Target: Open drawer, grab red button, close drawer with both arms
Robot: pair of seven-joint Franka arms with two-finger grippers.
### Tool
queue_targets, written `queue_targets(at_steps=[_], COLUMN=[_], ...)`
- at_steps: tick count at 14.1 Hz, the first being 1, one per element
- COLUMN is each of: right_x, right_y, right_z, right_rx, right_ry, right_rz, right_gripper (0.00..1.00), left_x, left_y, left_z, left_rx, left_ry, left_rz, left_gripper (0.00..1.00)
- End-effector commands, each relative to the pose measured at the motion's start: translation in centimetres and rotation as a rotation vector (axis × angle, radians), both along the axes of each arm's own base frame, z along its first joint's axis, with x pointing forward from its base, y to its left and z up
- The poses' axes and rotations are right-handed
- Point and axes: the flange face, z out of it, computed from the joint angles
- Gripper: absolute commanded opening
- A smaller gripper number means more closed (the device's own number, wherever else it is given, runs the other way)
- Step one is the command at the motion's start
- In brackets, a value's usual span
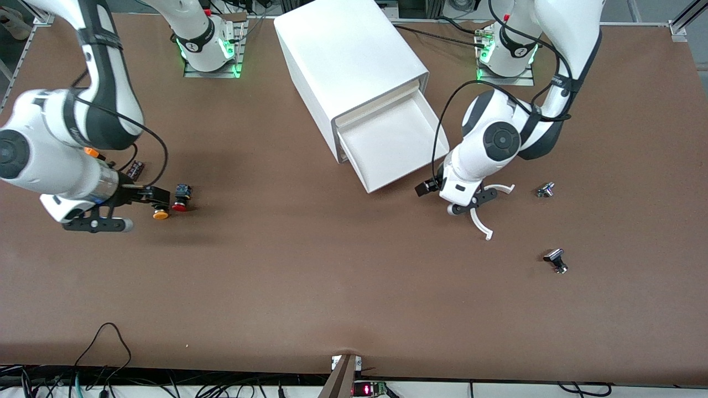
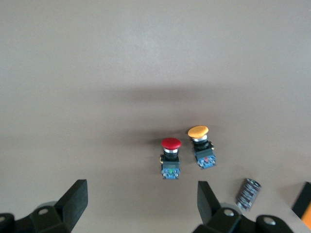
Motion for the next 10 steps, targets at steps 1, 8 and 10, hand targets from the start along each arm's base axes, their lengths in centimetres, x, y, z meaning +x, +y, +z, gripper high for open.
queue_targets(at_steps=[1,8,10], right_x=[1.0,-0.6,-0.5], right_y=[-1.8,-5.1,-5.1], right_z=[3.9,8.6,11.9], right_rx=[0.024,0.032,0.034], right_ry=[-0.014,-0.003,-0.014], right_rz=[-0.026,-0.062,-0.061], right_gripper=[1.0,1.0,1.0], left_x=[-2.5,-8.0,-10.3], left_y=[-2.1,-6.4,-8.3], left_z=[-0.4,-0.7,-0.4], left_rx=[-0.016,-0.076,-0.076], left_ry=[0.019,0.144,0.172], left_rz=[-0.022,-0.071,-0.124], left_gripper=[1.0,1.0,1.0])
